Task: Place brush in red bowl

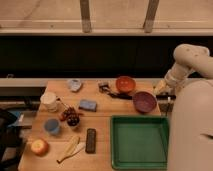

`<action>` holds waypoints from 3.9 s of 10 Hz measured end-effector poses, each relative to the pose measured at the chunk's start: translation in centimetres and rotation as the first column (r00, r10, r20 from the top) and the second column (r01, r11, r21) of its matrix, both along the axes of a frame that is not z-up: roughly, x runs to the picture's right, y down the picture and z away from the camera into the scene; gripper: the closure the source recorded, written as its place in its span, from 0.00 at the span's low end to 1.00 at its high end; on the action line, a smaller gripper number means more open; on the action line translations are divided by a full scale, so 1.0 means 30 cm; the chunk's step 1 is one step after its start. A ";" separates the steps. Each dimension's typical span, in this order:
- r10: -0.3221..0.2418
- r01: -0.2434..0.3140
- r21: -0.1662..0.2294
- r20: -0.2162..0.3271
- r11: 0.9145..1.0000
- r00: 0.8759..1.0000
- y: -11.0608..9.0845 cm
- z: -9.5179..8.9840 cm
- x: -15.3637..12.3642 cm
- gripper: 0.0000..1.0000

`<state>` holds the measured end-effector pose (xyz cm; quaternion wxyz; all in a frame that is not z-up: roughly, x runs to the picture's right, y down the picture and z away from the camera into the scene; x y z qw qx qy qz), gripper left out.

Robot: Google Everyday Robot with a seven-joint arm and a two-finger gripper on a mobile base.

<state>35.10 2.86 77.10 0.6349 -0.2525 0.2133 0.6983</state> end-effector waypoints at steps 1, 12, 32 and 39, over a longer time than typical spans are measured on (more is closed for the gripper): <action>0.000 0.000 0.000 0.000 1.000 1.000 0.000 0.000 0.000 0.25; 0.000 0.000 0.000 0.000 1.000 1.000 0.000 0.000 0.000 0.25; -0.436 0.306 0.373 0.342 0.876 0.833 -0.229 -0.017 -0.690 0.25; -0.465 0.264 0.436 0.460 0.860 0.757 -0.243 -0.051 -0.825 0.25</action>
